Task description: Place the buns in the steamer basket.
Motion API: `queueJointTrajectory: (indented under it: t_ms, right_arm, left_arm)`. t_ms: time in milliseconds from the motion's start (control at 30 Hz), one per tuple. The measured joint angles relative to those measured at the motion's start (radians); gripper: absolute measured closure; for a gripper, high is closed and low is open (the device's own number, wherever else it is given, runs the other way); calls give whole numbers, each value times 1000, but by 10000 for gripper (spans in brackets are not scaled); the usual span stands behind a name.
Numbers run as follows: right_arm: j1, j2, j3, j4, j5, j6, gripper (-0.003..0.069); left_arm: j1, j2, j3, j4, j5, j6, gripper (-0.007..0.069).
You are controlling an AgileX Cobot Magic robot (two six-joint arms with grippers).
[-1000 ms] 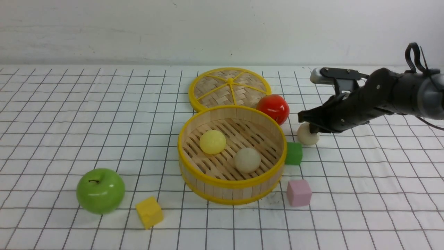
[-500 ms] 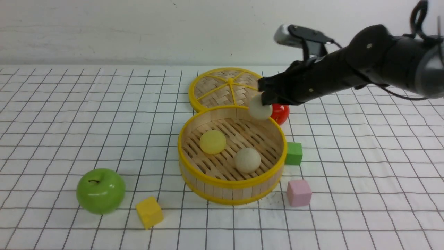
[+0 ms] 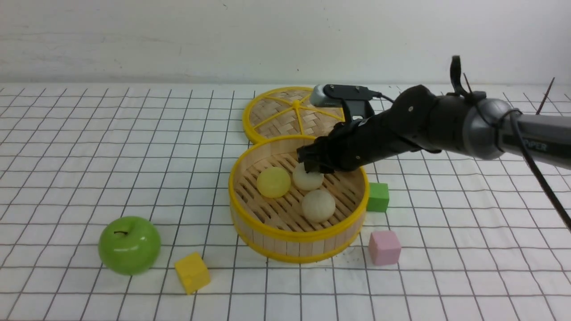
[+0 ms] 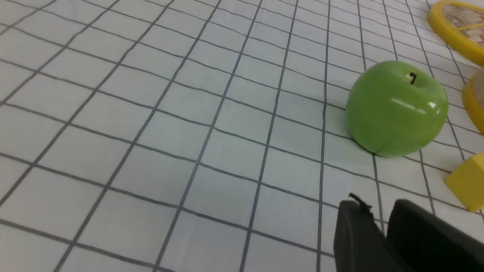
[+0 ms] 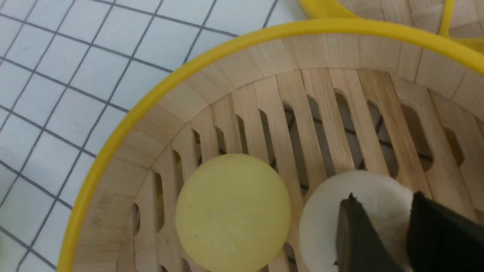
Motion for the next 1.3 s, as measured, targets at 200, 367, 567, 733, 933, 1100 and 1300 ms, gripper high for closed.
queueJointTrajectory:
  t_ms: [200, 367, 567, 733, 933, 1100, 1300]
  right_arm:
    - [-8, -119, 0, -24, 135, -1, 227]
    - [-54, -298, 0, -71, 358, 26, 195]
    - [-115, -517, 0, -236, 570, 173, 283]
    - [-138, -738, 40, -426, 727, 271, 519]
    - [-139, -912, 115, -478, 794, 295, 676]
    - [-139, -1034, 122, -463, 853, 296, 678]
    - [-139, -1086, 122, -462, 856, 296, 678]
  left_arm:
    - [0, 0, 0, 0, 0, 0, 493]
    - [0, 0, 0, 0, 0, 0, 487]
    - [0, 0, 0, 2, 0, 0, 480]
    - [0, 0, 0, 2, 0, 0, 476]
    - [0, 0, 0, 2, 0, 0, 467]
    - [0, 0, 0, 2, 0, 0, 462]
    - [0, 0, 0, 2, 0, 0, 460]
